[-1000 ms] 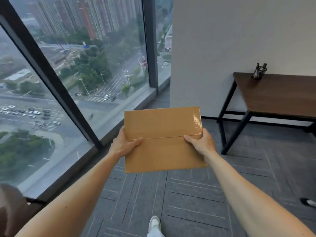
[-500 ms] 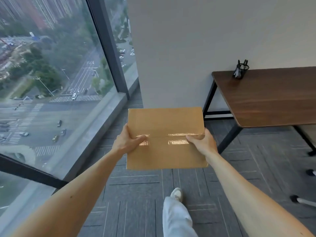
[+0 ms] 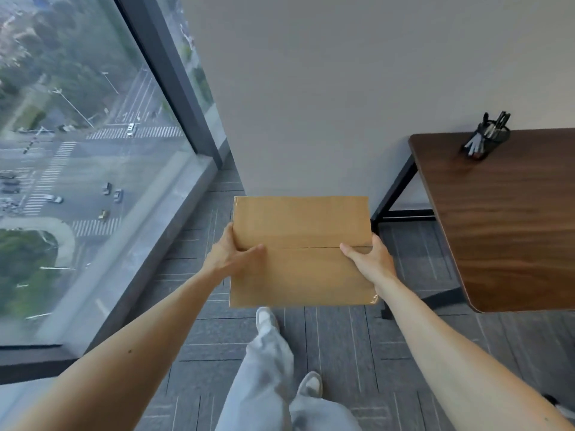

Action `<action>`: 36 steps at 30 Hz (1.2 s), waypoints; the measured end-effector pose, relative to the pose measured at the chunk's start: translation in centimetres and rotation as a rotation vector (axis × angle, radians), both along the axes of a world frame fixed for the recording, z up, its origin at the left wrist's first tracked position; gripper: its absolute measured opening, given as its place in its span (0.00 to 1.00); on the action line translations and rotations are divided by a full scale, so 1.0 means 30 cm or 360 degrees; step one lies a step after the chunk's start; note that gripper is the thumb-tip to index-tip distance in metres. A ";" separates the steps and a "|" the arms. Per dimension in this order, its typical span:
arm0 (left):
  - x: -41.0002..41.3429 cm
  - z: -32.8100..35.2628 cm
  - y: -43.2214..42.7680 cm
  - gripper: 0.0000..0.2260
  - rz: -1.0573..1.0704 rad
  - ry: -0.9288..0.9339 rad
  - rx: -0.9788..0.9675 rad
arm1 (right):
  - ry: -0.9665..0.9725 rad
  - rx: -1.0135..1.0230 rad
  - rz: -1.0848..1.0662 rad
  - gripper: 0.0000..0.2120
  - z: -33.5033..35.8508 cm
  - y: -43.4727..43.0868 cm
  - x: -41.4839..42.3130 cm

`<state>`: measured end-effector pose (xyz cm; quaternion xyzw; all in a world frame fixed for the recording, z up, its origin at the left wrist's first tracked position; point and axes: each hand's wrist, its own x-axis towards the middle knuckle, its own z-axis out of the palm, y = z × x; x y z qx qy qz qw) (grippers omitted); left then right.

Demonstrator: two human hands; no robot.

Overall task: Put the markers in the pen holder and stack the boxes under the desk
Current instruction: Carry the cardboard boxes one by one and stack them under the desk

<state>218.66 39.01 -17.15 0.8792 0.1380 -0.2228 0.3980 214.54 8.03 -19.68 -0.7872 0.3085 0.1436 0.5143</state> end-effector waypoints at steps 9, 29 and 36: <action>0.556 -0.380 -0.078 0.41 -0.0065 0.0246 -0.0050 | 0.0254 -0.0042 -0.0057 0.46 -0.322 -0.076 0.525; 0.969 -1.695 -0.256 0.47 0.0095 0.0575 -0.0172 | 0.0625 -0.0022 -0.0043 0.45 -1.628 -0.269 0.955; 1.000 -2.084 -0.274 0.38 0.0143 0.0525 -0.0229 | 0.0633 -0.0054 -0.0065 0.45 -2.011 -0.282 0.995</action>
